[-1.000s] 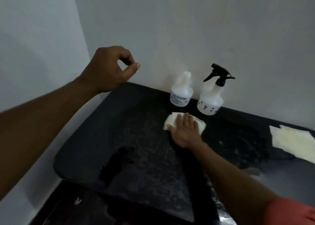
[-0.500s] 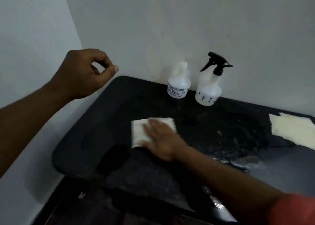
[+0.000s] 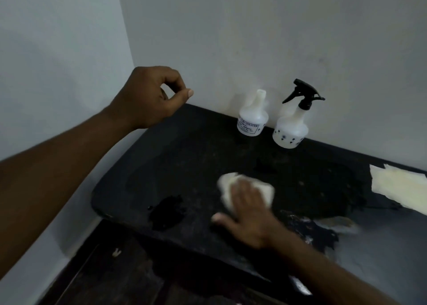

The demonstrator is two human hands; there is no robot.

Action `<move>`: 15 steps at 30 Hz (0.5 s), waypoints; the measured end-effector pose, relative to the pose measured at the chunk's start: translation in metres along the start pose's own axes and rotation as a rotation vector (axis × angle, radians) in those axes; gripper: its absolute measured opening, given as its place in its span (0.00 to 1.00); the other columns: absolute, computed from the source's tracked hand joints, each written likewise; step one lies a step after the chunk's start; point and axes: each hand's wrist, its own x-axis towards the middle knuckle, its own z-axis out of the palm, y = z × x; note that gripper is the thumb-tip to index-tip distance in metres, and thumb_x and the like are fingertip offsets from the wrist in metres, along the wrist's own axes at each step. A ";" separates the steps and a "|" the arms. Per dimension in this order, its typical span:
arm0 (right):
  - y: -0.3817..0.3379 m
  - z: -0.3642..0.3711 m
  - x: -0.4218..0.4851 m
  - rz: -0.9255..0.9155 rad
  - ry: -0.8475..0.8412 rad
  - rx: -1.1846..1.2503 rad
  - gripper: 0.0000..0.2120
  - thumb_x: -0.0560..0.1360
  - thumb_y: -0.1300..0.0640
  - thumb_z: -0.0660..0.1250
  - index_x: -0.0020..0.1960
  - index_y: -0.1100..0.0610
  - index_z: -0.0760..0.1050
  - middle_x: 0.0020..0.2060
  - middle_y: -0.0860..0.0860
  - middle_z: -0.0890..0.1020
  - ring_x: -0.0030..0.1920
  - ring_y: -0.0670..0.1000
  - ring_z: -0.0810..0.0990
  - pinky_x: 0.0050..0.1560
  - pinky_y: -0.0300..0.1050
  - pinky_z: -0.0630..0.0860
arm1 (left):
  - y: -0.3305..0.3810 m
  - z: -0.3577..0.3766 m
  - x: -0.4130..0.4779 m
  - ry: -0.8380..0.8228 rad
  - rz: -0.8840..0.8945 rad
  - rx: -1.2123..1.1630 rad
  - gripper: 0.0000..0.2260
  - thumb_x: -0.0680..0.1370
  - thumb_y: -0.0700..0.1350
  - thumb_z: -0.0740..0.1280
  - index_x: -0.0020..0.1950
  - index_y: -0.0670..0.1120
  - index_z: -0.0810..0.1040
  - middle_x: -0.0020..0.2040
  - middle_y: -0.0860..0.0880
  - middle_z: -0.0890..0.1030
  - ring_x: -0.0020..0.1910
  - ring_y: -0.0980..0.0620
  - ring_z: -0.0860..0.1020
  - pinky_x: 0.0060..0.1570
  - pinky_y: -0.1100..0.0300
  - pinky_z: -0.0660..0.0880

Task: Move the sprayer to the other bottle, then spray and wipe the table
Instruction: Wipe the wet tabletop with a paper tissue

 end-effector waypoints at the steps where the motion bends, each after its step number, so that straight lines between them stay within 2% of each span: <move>1: -0.030 0.008 0.001 -0.110 -0.018 0.001 0.48 0.74 0.28 0.48 0.78 0.59 0.36 0.76 0.59 0.34 0.76 0.59 0.32 0.72 0.51 0.27 | 0.003 -0.001 0.001 -0.010 0.002 0.005 0.10 0.77 0.49 0.68 0.44 0.42 0.82 0.40 0.59 0.79 0.36 0.45 0.81 0.38 0.52 0.77; 4: -0.093 0.021 0.002 -0.294 -0.056 0.028 0.50 0.72 0.26 0.49 0.79 0.58 0.38 0.77 0.61 0.36 0.76 0.59 0.32 0.74 0.59 0.32 | 0.011 -0.008 0.003 -0.032 0.008 0.036 0.09 0.78 0.48 0.69 0.43 0.44 0.81 0.40 0.59 0.79 0.35 0.46 0.81 0.38 0.53 0.77; 8: -0.103 0.019 0.006 -0.380 -0.032 0.045 0.46 0.73 0.26 0.42 0.79 0.55 0.43 0.79 0.57 0.41 0.78 0.54 0.36 0.75 0.53 0.33 | 0.017 -0.023 0.002 -0.030 0.014 0.103 0.06 0.77 0.48 0.69 0.42 0.47 0.80 0.39 0.57 0.79 0.36 0.49 0.81 0.39 0.62 0.77; 11: -0.063 0.012 0.018 -0.295 0.045 0.019 0.39 0.75 0.31 0.44 0.79 0.53 0.48 0.79 0.57 0.47 0.79 0.54 0.44 0.76 0.48 0.37 | 0.013 -0.027 -0.005 -0.033 -0.020 0.134 0.07 0.77 0.48 0.70 0.42 0.46 0.80 0.40 0.61 0.78 0.35 0.47 0.81 0.38 0.61 0.77; 13: -0.018 0.006 0.027 -0.180 0.128 -0.038 0.35 0.79 0.35 0.49 0.79 0.52 0.48 0.79 0.57 0.49 0.79 0.54 0.45 0.76 0.46 0.39 | 0.007 -0.027 -0.012 -0.034 -0.022 0.144 0.09 0.77 0.48 0.69 0.42 0.43 0.81 0.39 0.55 0.81 0.35 0.50 0.80 0.39 0.57 0.77; 15: 0.032 -0.007 0.040 -0.035 0.156 -0.057 0.35 0.79 0.36 0.49 0.79 0.53 0.47 0.79 0.57 0.49 0.79 0.54 0.45 0.75 0.46 0.40 | 0.002 -0.024 -0.020 -0.042 -0.006 0.142 0.09 0.77 0.47 0.69 0.43 0.42 0.81 0.40 0.49 0.82 0.39 0.52 0.79 0.39 0.56 0.77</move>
